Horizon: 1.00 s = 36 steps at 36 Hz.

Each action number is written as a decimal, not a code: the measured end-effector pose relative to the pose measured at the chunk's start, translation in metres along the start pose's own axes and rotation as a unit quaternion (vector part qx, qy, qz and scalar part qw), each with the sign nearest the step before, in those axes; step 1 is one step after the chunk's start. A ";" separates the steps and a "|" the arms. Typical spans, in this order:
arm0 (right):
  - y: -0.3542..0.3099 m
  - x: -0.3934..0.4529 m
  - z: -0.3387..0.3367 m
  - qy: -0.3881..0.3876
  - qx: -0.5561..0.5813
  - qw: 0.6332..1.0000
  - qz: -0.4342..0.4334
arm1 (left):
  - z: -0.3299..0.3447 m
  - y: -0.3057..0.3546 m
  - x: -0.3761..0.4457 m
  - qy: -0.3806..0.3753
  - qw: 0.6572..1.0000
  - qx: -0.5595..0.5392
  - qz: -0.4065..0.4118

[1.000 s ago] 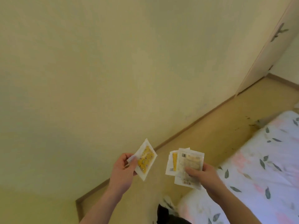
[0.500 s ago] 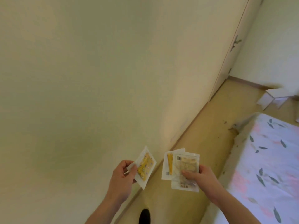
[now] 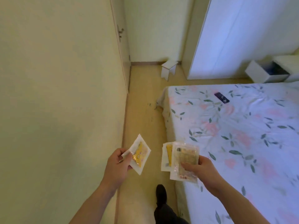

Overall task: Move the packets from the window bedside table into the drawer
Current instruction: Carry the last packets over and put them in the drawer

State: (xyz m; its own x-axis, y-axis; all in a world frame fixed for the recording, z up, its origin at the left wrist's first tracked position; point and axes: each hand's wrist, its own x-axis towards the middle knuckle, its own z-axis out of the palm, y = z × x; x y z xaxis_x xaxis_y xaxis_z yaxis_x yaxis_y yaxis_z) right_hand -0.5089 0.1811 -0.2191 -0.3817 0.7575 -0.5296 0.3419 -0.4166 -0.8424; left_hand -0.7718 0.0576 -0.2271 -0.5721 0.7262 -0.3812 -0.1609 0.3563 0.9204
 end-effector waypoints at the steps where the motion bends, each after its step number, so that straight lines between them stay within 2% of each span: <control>1: -0.002 0.008 -0.012 0.017 0.014 1.000 0.001 | 0.009 0.007 0.014 -0.017 1.000 0.002 0.004; 8: -0.032 0.102 -0.060 0.086 0.104 0.990 0.030 | 0.057 0.060 0.120 -0.071 0.997 0.017 0.014; 14: -0.102 0.200 -0.060 0.037 0.102 0.994 0.014 | 0.069 0.102 0.211 -0.038 0.999 -0.003 -0.001; 19: -0.173 0.288 -0.056 -0.013 0.050 0.999 -0.017 | 0.072 0.140 0.289 -0.009 0.999 -0.049 -0.022; 26: -0.255 0.412 -0.037 -0.022 0.038 0.999 -0.031 | 0.076 0.177 0.428 0.004 0.994 -0.092 -0.065; 32: -0.302 0.500 -0.024 0.031 0.062 0.998 -0.010 | 0.091 0.218 0.558 -0.018 0.991 -0.085 -0.103; 36: -0.332 0.548 -0.024 0.082 0.094 0.992 -0.009 | 0.114 0.257 0.639 -0.047 0.992 -0.066 -0.096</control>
State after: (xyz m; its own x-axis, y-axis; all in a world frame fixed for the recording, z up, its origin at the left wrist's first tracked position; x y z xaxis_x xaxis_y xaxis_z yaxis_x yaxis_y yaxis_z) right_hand -0.8108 0.7465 -0.2274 -0.2358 0.8306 -0.5045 0.1638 -0.4778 -0.8631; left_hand -1.0870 0.6806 -0.2442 -0.4442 0.7063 -0.5512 -0.3669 0.4179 0.8311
